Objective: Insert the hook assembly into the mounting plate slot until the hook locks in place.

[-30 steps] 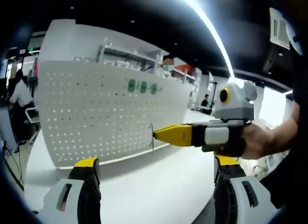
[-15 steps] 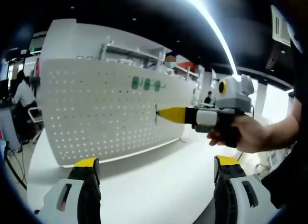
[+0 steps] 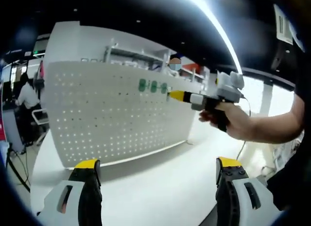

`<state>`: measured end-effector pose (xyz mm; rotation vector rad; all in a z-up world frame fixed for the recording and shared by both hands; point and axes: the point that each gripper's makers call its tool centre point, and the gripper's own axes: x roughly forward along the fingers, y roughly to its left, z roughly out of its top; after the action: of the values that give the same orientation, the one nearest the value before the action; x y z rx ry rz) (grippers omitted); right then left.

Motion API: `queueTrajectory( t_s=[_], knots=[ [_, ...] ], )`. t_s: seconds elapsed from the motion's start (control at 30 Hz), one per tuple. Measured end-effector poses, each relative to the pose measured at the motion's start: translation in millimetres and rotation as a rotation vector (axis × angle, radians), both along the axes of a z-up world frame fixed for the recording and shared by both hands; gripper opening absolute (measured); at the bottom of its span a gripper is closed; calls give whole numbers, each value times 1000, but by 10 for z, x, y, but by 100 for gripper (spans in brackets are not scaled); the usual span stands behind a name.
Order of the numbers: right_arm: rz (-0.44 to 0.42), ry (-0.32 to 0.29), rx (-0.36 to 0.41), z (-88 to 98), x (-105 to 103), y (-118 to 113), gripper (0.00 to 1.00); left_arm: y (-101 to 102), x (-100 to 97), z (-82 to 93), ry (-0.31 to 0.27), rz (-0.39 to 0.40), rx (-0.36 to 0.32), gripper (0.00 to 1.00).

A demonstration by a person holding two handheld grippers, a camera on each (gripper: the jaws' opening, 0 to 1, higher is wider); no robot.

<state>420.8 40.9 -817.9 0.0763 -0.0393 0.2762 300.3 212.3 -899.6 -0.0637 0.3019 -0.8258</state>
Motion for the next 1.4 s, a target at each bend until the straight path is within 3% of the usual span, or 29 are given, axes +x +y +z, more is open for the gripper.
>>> queueTrajectory(
  t_s=[0.33, 0.83, 1.4],
  knots=[
    [-94, -31, -6, 120, 217, -390, 0, 68, 15, -51, 14, 23, 13, 100],
    [-220, -48, 5, 168, 330, -894, 0, 130, 61, -109, 30, 42, 21, 99],
    [-273, -78, 5, 192, 534, -1133, 0, 176, 107, -182, 52, 58, 31, 99]
  ],
)
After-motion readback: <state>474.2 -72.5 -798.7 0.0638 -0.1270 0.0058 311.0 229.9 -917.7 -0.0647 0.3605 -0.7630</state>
